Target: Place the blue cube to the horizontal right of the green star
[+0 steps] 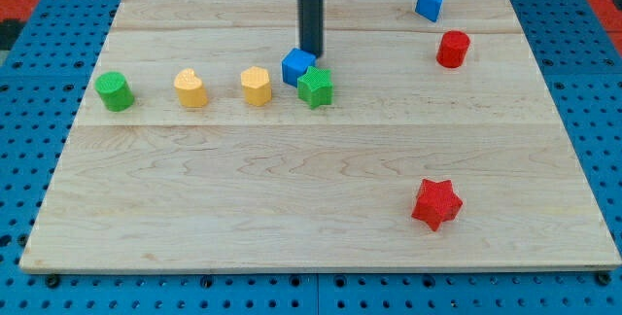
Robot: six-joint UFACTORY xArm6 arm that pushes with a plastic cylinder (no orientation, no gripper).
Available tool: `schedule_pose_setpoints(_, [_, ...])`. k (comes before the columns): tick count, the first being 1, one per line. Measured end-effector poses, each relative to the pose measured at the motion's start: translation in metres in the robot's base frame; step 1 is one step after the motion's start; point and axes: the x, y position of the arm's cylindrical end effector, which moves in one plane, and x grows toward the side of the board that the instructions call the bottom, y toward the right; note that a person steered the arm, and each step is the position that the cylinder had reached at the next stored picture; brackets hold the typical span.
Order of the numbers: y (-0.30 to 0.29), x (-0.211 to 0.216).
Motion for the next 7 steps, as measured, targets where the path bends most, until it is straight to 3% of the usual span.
schedule_pose_setpoints(1, [-0.026, -0.038])
schedule_pose_setpoints(2, [-0.075, -0.014])
schedule_pose_setpoints(3, [-0.055, 0.024])
schedule_pose_setpoints(5, [0.026, 0.010])
schedule_pose_setpoints(7, [0.063, -0.008])
